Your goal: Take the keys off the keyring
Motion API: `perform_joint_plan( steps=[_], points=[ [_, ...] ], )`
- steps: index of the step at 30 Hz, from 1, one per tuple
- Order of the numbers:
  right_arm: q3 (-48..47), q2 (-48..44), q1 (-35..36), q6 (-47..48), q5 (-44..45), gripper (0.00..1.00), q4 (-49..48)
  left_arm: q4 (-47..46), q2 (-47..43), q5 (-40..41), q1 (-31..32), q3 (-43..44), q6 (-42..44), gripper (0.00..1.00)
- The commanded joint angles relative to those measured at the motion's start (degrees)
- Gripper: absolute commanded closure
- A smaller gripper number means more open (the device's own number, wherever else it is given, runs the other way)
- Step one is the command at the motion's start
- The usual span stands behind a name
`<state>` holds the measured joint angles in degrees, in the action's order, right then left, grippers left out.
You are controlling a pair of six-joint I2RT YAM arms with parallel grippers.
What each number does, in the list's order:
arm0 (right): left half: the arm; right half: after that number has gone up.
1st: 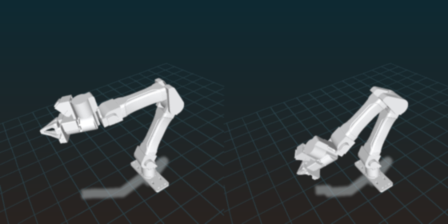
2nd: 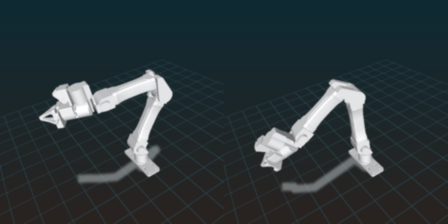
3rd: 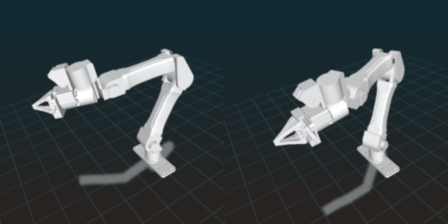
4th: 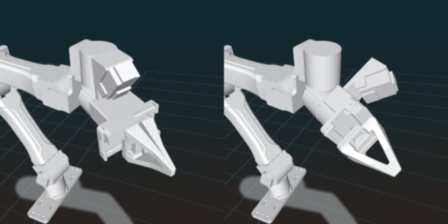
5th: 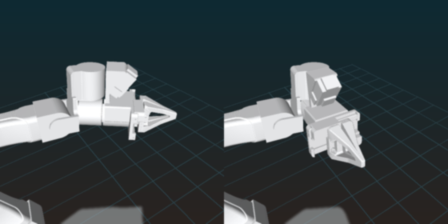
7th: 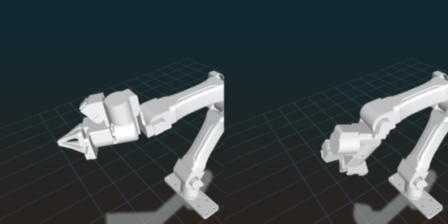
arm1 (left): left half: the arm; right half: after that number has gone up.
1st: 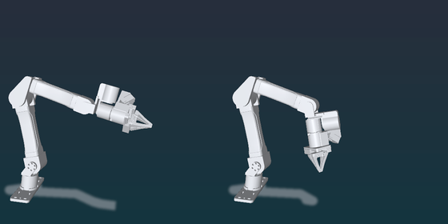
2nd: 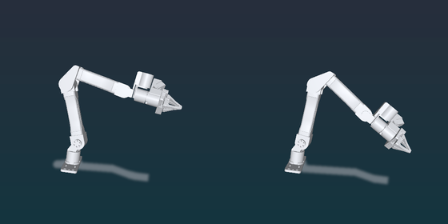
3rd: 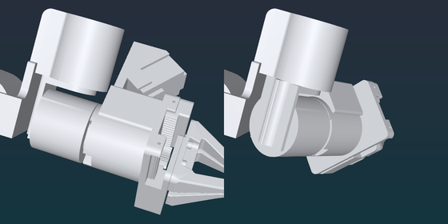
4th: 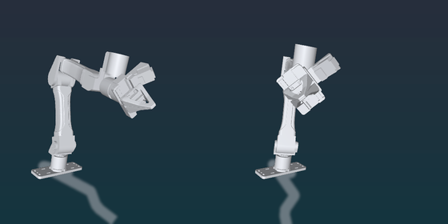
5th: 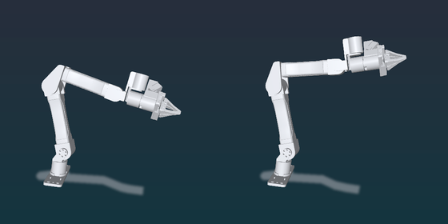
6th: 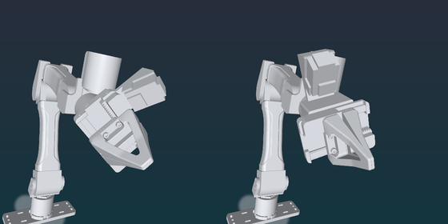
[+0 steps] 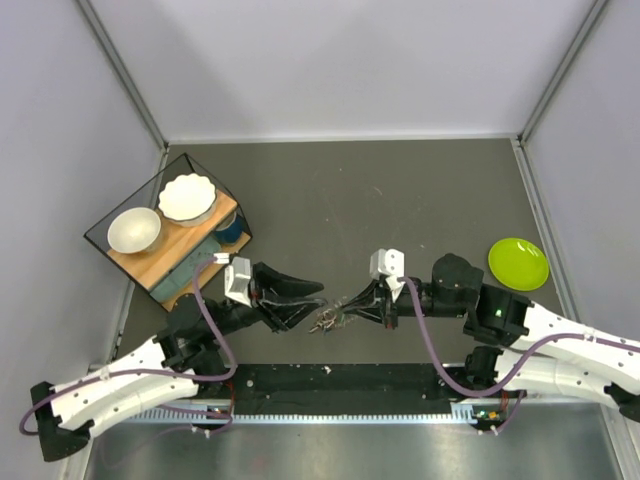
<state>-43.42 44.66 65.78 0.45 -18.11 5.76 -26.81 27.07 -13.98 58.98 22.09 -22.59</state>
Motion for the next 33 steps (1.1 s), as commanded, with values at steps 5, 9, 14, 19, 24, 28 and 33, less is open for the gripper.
perform_joint_plan(
  steps=[5,9,14,19,24,28,33],
  points=[
    [-6.2,1.1,0.6,-2.2,-6.7,1.00,3.1,26.1,-0.4,-10.0,0.0,13.1,15.9,0.54],
    [-6.4,1.0,0.6,-2.7,-9.4,1.00,3.0,32.6,3.2,-17.1,0.1,17.2,22.1,0.54],
    [-6.5,1.1,0.6,-3.0,-11.0,1.00,2.9,37.9,7.6,-22.8,0.1,21.9,29.4,0.54],
    [-6.7,1.2,0.7,-3.1,-11.6,1.00,2.9,43.6,14.9,-27.4,0.1,27.6,33.2,0.57],
    [-6.7,1.5,0.6,-3.1,-12.0,1.00,2.9,45.0,17.8,-28.5,0.1,28.9,35.1,0.60],
    [-6.5,1.7,0.5,-3.3,-12.5,1.00,2.8,46.1,18.6,-28.1,0.1,29.4,36.7,0.61],
    [-6.6,1.9,0.6,-3.1,-12.9,1.00,2.5,46.6,19.3,-28.5,0.1,29.9,38.1,0.62]
  ],
)
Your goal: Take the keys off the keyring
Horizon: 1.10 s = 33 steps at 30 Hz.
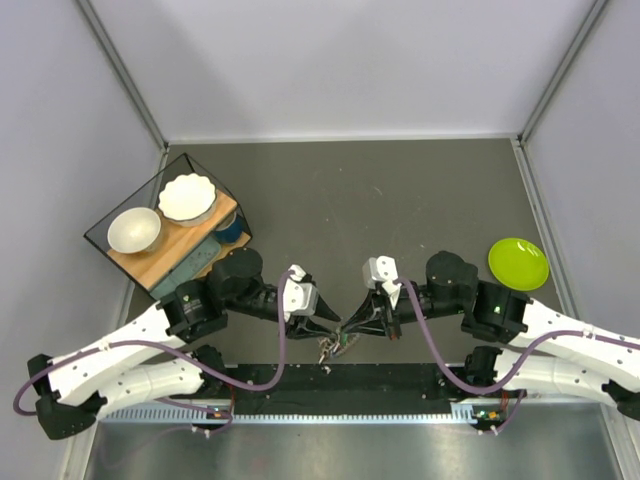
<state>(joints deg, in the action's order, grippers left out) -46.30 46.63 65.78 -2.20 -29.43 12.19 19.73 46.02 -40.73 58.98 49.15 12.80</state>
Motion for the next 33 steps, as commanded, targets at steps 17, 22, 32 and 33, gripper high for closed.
perform_joint_plan(
  steps=[17,22,32,33],
  points=[
    [-2.7,0.6,0.6,-1.1,0.1,1.00,-5.1,1.2,0.0,1.3,0.1,0.2,0.0,0.64],
    [-3.1,0.5,0.6,-1.1,1.0,1.00,-5.2,-1.4,-2.7,6.3,0.1,-1.2,-5.4,0.64],
    [-3.6,0.7,0.5,-1.5,3.7,1.00,-5.2,-5.3,-7.0,10.8,0.2,-4.7,-12.5,0.64],
    [-3.6,0.7,0.6,-1.5,3.8,1.00,-5.2,-6.4,-7.3,11.1,0.2,-5.5,-14.1,0.64]
  ],
)
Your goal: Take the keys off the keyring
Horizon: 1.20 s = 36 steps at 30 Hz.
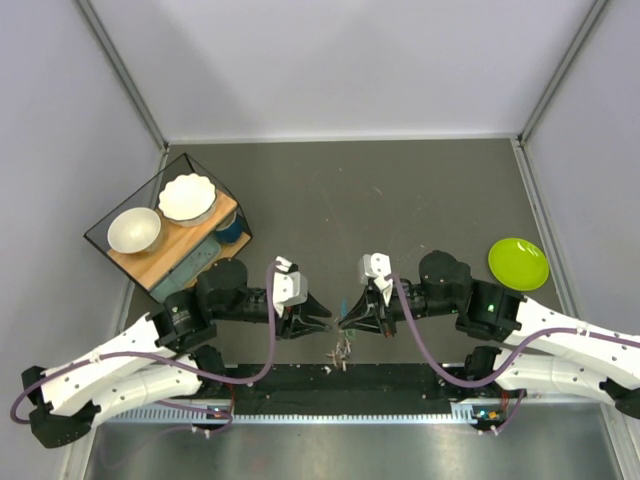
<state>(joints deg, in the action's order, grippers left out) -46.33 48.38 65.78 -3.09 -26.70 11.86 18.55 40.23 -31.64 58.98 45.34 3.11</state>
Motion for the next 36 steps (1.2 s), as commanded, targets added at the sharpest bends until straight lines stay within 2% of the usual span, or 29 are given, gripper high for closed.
perform_joint_plan(
  steps=[1,9,22,36],
  points=[
    [-3.6,-1.0,0.6,-0.5,1.1,1.00,-4.9,-5.5,-1.6,2.6,0.2,-2.1,-4.8,0.64],
    [-3.9,-1.0,0.6,-0.6,3.7,1.00,-4.9,-8.2,-0.7,1.5,0.4,-4.6,-5.8,0.60],
    [-4.8,-1.1,0.6,-1.3,7.4,1.00,-5.2,-11.2,0.8,2.8,1.0,-5.8,-6.3,0.60],
    [-5.1,-1.0,0.6,-1.9,7.4,1.00,-5.9,-12.6,1.7,4.0,1.0,-5.7,-5.5,0.62]
  ],
)
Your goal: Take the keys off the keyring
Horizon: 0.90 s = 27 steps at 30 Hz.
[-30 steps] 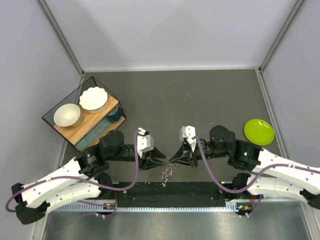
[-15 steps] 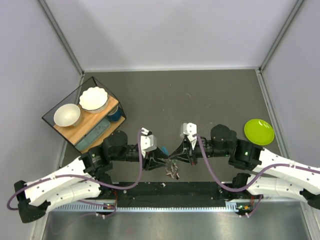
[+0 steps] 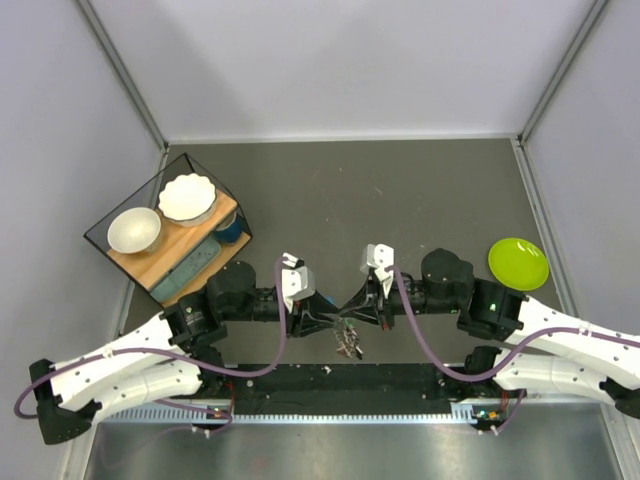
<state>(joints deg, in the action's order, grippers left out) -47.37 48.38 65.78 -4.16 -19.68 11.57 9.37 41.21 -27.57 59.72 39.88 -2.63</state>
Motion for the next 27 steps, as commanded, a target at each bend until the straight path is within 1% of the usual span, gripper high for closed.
perform_joint_plan(
  steps=[1,7,9,11,12,14,19,27],
  points=[
    [-4.0,-1.0,0.5,-0.8,0.6,1.00,-5.7,-3.4,0.8,0.1,0.4,-0.3,0.3,0.62],
    [-3.6,-1.2,0.6,-1.2,1.0,1.00,-6.3,-3.4,0.9,0.2,0.7,-0.9,0.2,0.63],
    [-3.5,-1.1,0.6,-1.3,0.9,1.00,-6.5,-3.4,1.0,0.0,0.7,-0.8,0.4,0.66],
    [-3.5,-1.2,0.6,-1.5,0.8,1.00,-6.8,-3.6,1.0,-0.1,0.7,-0.8,0.8,0.71],
    [-3.5,-1.2,0.6,-1.5,0.8,1.00,-6.9,-3.9,1.0,-0.3,0.8,-0.9,0.8,0.75],
    [-3.3,-1.2,0.6,-1.7,0.6,1.00,-7.2,-4.2,1.1,-0.6,0.8,-0.9,1.0,0.78],
    [-2.4,-2.0,0.6,-2.3,1.3,1.00,-7.4,-4.2,0.5,-0.6,0.9,-1.1,1.5,1.00],
    [1.1,-5.1,0.6,-3.2,5.4,1.00,-6.9,-4.7,-3.4,2.3,0.9,-2.3,1.7,1.00]
  ],
)
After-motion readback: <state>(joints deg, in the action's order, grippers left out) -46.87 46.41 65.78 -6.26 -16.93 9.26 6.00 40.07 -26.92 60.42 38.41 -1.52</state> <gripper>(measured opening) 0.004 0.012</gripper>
